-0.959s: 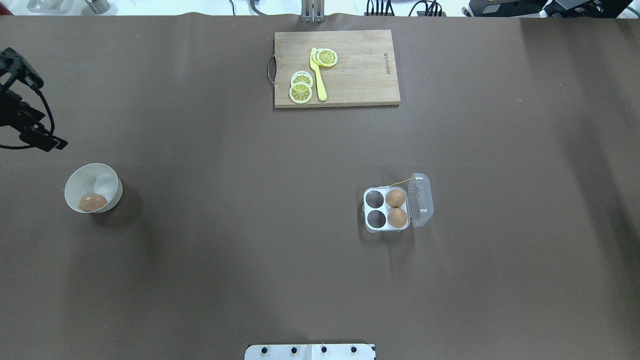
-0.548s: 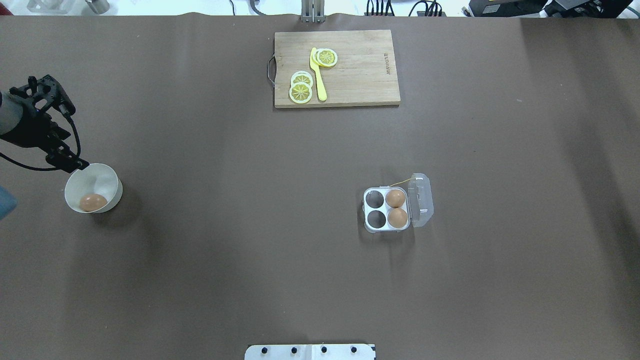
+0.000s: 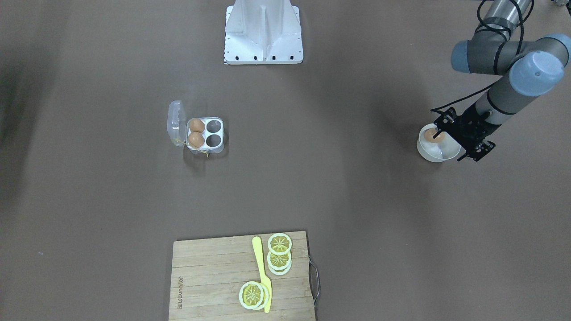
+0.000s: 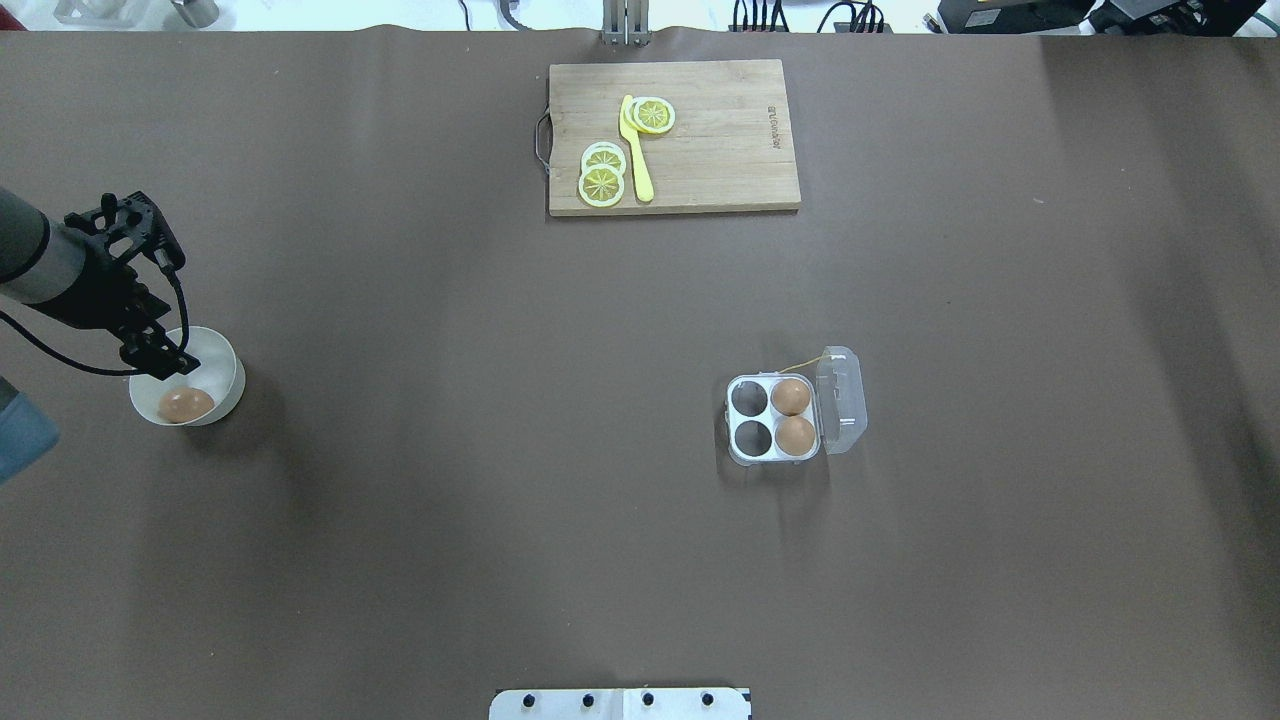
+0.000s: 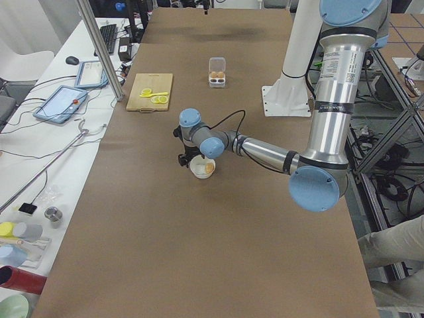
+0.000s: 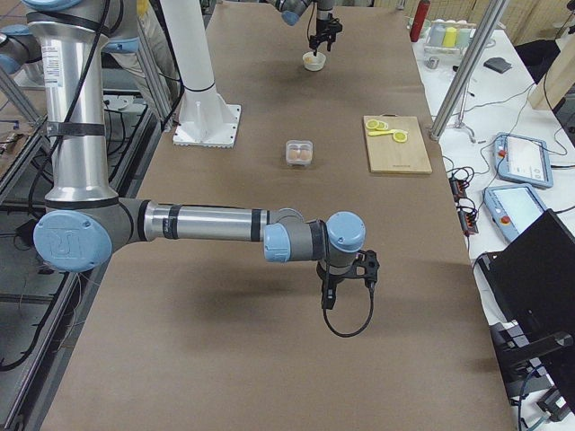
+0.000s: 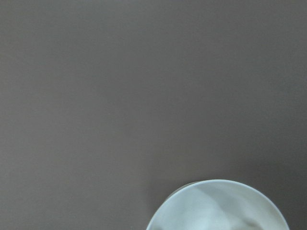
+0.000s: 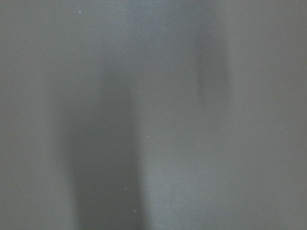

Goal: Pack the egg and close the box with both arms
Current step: 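Move the left gripper over the white bowl holding the brown egg, then lower the left gripper into the bowl and grasp the brown egg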

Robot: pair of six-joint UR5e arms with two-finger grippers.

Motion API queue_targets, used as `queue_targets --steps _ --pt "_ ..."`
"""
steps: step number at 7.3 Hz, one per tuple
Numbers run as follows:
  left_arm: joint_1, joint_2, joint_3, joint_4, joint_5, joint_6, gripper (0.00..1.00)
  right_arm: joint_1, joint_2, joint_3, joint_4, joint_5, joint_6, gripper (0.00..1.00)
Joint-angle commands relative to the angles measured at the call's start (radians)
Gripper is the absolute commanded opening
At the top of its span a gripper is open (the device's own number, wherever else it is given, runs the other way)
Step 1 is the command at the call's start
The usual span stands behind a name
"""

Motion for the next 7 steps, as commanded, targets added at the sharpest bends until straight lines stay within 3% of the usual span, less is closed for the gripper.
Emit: queue_targets --steps 1,7 --pt "0.005 -0.005 0.003 0.035 -0.002 0.011 0.83 -0.001 0.002 -0.016 0.001 -0.001 0.000 1.00" --pt "0.017 0.036 -0.045 0.080 -0.002 0.049 0.82 -0.003 0.009 -0.021 0.001 -0.001 -0.002 1.00"
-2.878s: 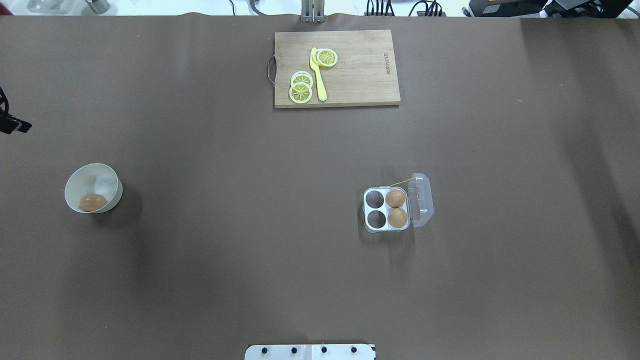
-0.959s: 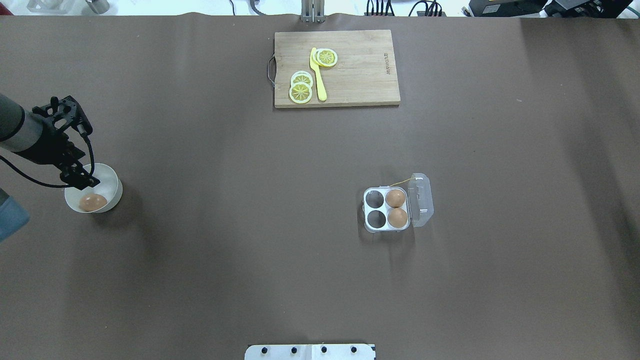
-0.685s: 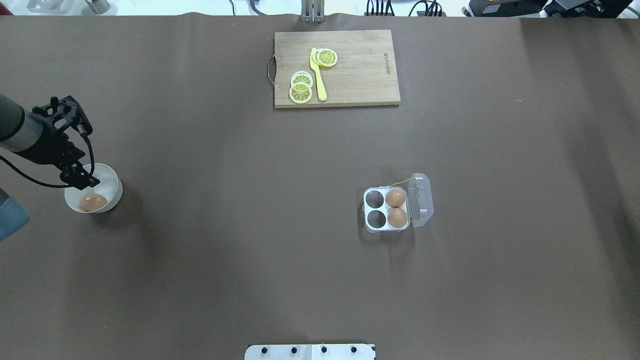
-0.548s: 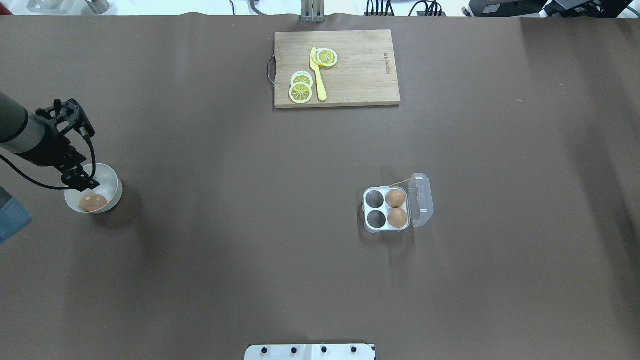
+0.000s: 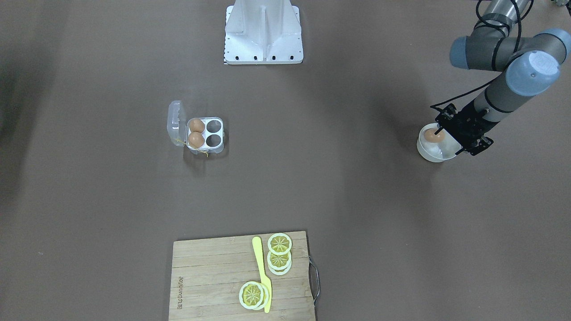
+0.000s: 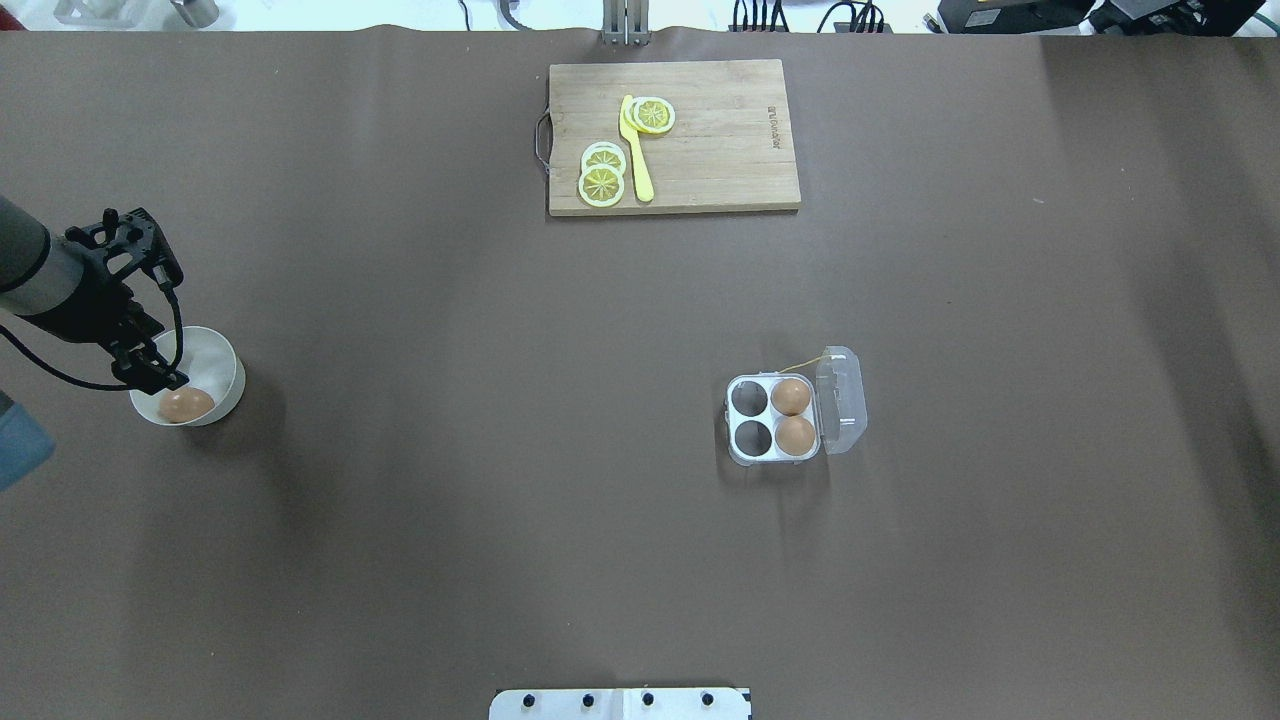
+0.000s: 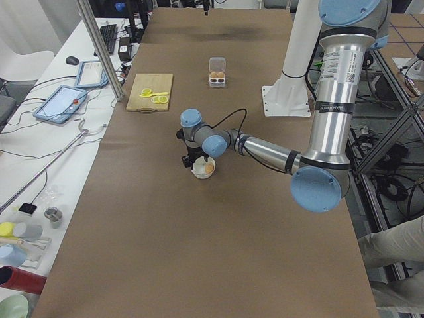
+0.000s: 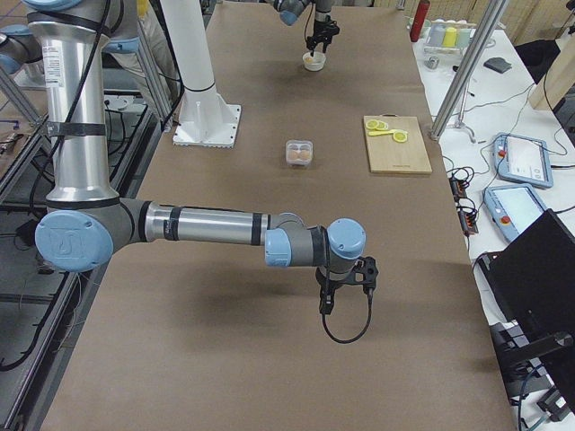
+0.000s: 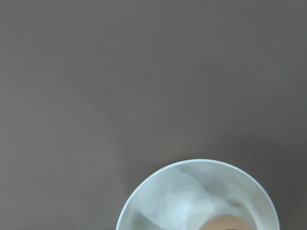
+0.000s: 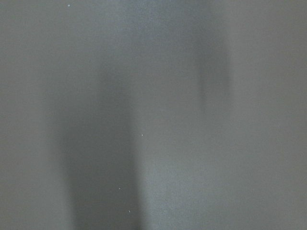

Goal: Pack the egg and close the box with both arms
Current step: 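Lower the left gripper into the bowl and grasp the brown egg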

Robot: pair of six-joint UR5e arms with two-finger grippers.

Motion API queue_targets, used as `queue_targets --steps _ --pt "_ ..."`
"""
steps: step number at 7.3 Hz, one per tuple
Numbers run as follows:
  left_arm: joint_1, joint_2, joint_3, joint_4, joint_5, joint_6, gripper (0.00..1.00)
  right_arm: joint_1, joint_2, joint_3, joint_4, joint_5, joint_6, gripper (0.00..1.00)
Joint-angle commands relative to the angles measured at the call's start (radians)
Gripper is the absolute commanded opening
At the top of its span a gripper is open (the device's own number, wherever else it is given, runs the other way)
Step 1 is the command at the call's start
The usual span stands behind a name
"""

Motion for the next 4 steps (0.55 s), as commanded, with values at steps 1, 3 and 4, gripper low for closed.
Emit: queue_targets --steps 1,3,4 --pt "0.010 0.016 -0.006 -0.002 0.001 0.002 0.83 0.000 0.008 -0.001 0.000 -0.002 -0.001 1.00" --pt "0.032 0.016 0.003 0.000 0.002 0.021 0.84 0.000 0.012 -0.003 0.000 -0.005 -0.001 1.00" --pt "0.044 0.014 0.005 -0.002 0.002 0.021 0.84 -0.002 0.013 -0.004 0.001 -0.006 -0.001 1.00"
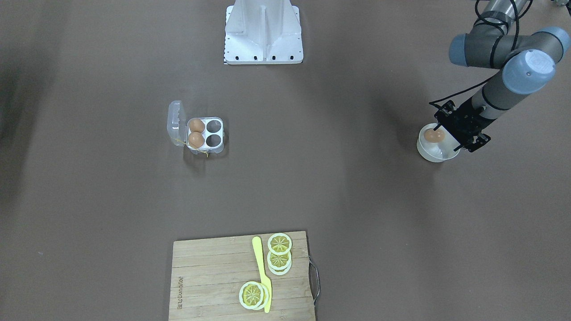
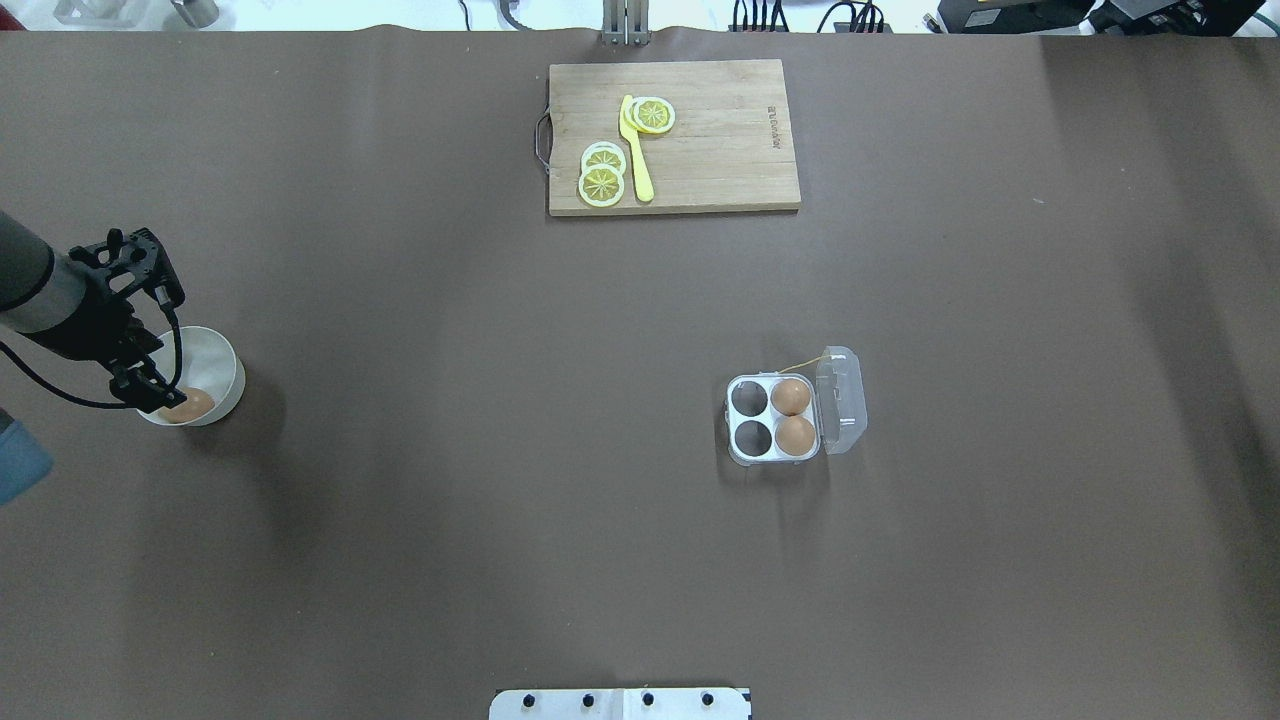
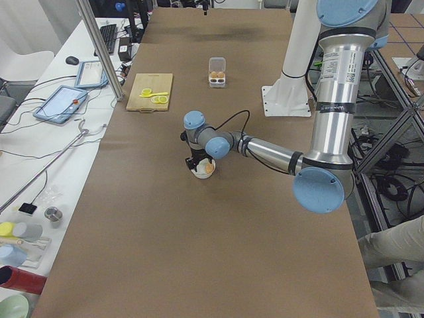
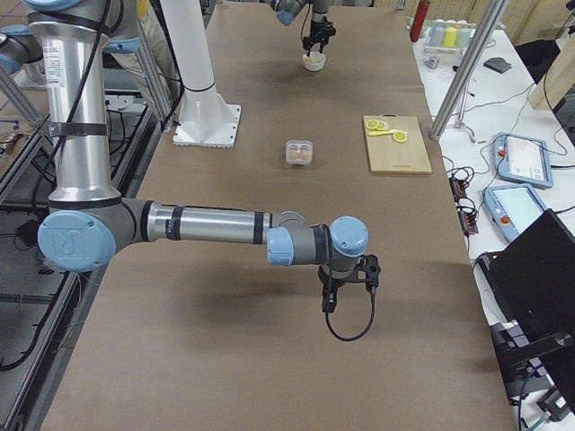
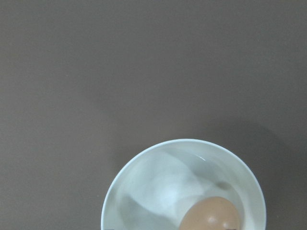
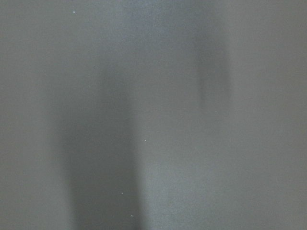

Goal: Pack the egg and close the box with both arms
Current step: 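Lower the left gripper into the bowl and grasp the brown egg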

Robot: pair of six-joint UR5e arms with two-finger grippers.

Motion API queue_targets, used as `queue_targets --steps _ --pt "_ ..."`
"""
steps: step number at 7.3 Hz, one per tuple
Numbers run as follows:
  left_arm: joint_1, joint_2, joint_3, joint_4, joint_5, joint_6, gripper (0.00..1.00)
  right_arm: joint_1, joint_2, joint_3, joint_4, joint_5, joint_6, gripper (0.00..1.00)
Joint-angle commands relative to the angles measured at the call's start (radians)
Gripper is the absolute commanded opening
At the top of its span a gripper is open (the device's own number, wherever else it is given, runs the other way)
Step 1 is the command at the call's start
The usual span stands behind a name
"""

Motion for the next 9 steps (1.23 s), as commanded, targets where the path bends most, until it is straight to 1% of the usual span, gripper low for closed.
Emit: queue_targets --steps 1,4,6,7,9 --pt "0.020 -0.002 0.005 -0.001 0.001 0.002 0.84 -0.003 0.007 -0.006 0.001 -0.004 0.000 1.00" --pt "0.029 -0.014 0.028 0.001 0.002 0.002 0.83 -0.006 0.037 -0.041 0.001 -0.005 0.000 1.00" --pt "0.031 -0.036 0.060 -0.001 0.008 0.002 0.83 -0.009 0.039 -0.046 0.001 -0.007 0.000 1.00" --pt "0.029 -0.036 0.060 -0.001 0.007 0.004 0.83 -0.009 0.038 -0.048 0.001 -0.005 0.000 1.00" --pt "0.029 -0.034 0.059 0.001 0.002 0.002 0.71 -0.009 0.037 -0.049 0.001 -0.004 0.000 1.00"
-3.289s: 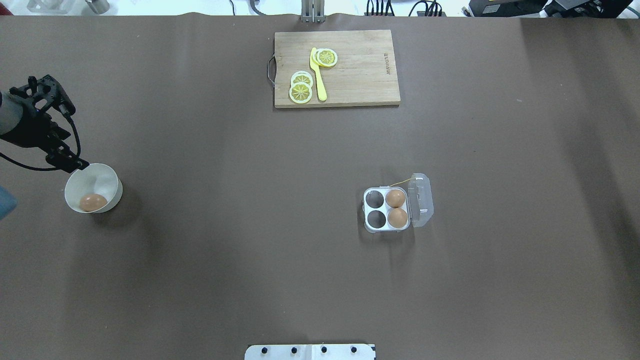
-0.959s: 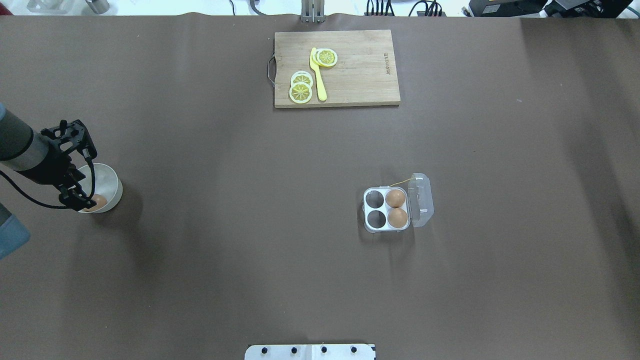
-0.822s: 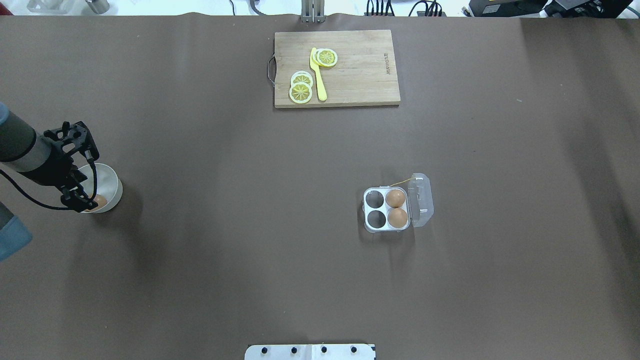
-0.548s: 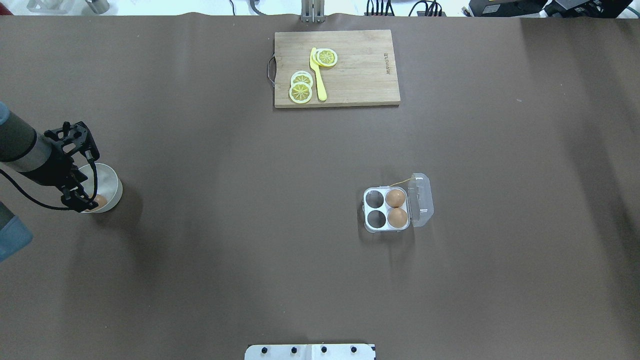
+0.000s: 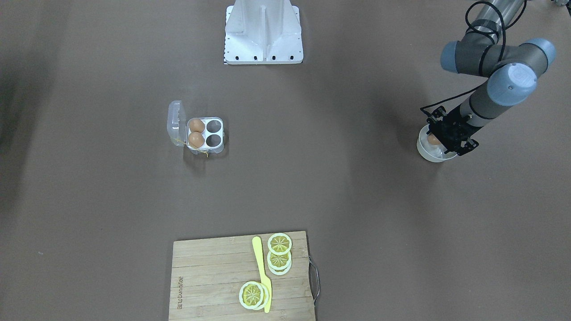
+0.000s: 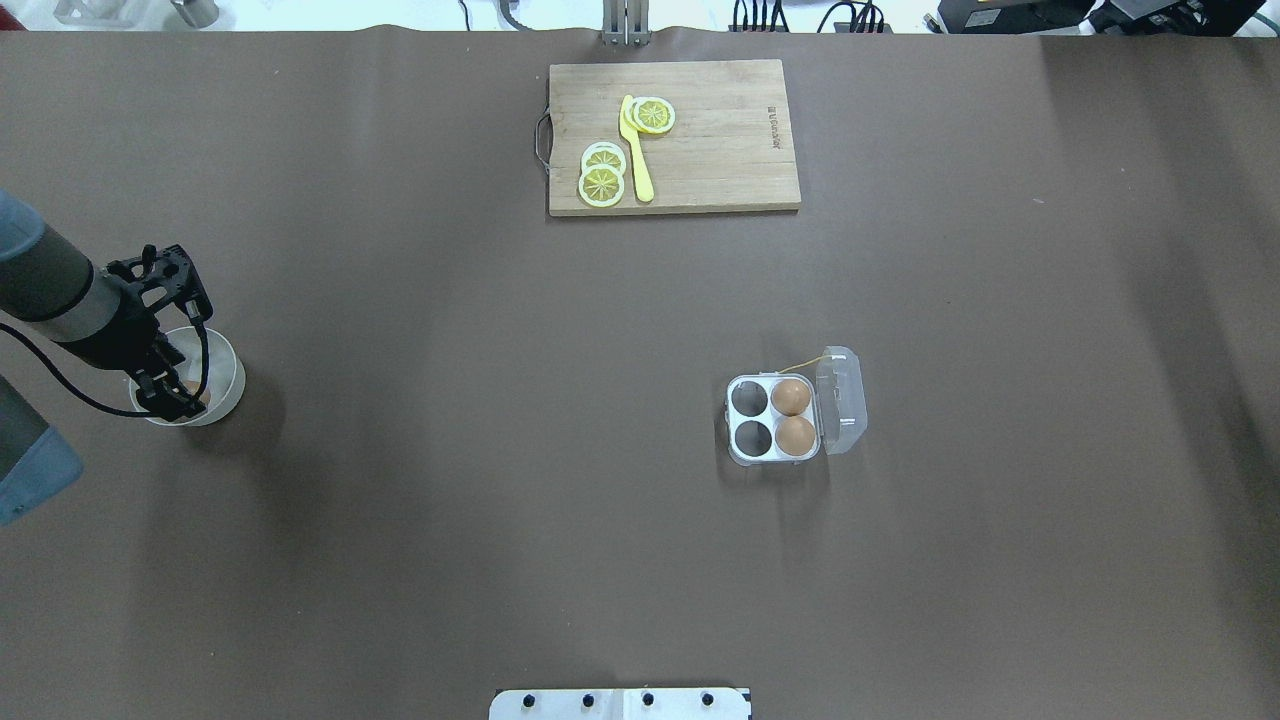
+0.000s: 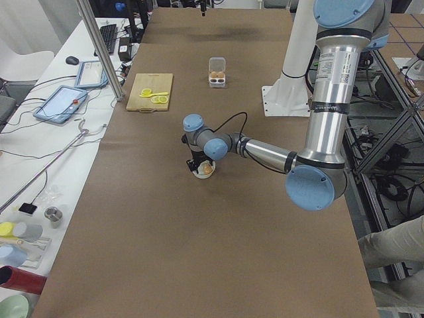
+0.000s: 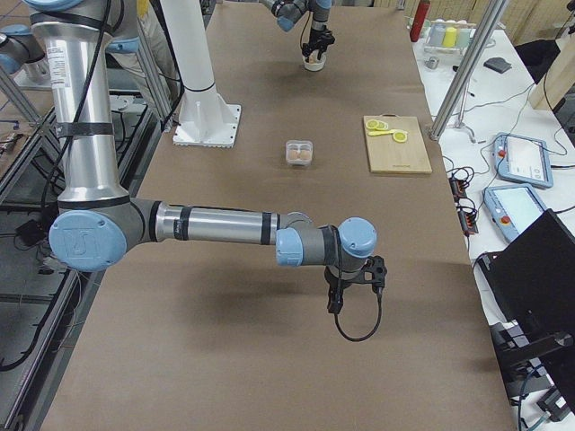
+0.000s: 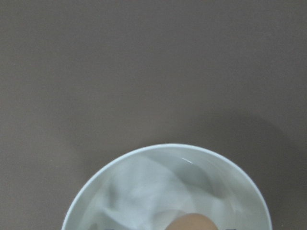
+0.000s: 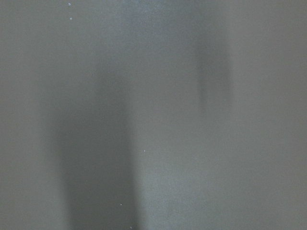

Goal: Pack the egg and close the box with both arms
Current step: 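Lower the left gripper into the bowl and grasp the brown egg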

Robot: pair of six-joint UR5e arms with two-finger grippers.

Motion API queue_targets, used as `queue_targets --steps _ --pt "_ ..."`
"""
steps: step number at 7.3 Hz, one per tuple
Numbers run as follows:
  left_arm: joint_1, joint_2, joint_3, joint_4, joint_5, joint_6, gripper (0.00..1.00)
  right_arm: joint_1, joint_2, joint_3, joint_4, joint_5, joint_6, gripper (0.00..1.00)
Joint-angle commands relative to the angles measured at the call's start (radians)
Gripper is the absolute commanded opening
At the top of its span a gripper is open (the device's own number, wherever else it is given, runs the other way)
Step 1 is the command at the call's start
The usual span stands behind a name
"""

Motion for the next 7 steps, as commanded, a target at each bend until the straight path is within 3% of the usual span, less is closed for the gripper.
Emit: queue_targets --steps 1,4,6,7 --pt "0.000 0.008 -0.004 0.000 -0.002 -0.001 0.71 0.000 -0.002 -0.002 0.000 0.000 0.000 1.00" --pt "-0.002 0.016 -0.002 -0.002 0.006 -0.001 0.71 0.000 -0.002 -0.003 0.000 0.000 0.000 1.00" --pt "0.001 0.013 0.002 0.001 0.005 -0.007 0.47 0.000 -0.002 -0.002 0.000 0.000 0.000 1.00" --pt "0.003 0.010 0.004 0.001 0.003 -0.012 0.42 0.000 0.000 -0.002 0.000 0.000 0.000 1.00"
